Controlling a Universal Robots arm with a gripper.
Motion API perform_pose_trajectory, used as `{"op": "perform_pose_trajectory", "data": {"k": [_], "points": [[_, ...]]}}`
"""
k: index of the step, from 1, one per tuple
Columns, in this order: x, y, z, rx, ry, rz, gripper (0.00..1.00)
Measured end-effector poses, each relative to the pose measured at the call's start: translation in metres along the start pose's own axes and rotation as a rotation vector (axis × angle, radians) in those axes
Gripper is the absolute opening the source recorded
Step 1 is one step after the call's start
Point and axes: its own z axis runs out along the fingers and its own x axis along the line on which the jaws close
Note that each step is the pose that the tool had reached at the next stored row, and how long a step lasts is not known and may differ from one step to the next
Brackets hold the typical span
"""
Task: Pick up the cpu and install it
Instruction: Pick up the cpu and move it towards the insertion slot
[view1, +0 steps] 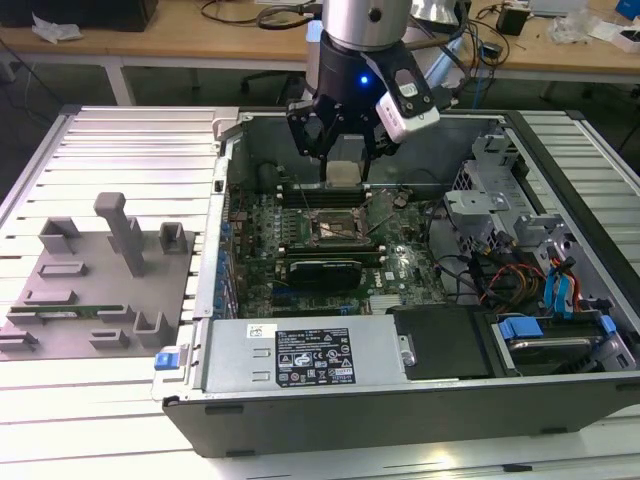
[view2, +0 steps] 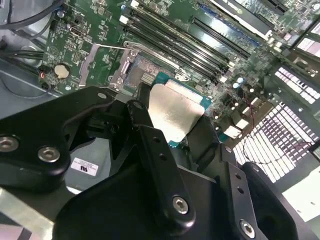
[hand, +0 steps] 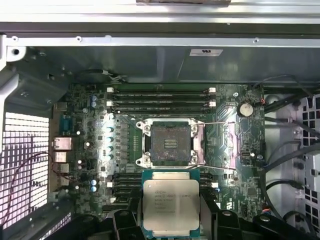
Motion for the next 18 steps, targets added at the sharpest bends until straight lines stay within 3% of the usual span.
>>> {"op": "perform_pose_trajectory", "data": {"k": [18], "points": [[-0.0025,-0.0017,0.0480,0.0000,0.0000,0.000,0.55]]}}
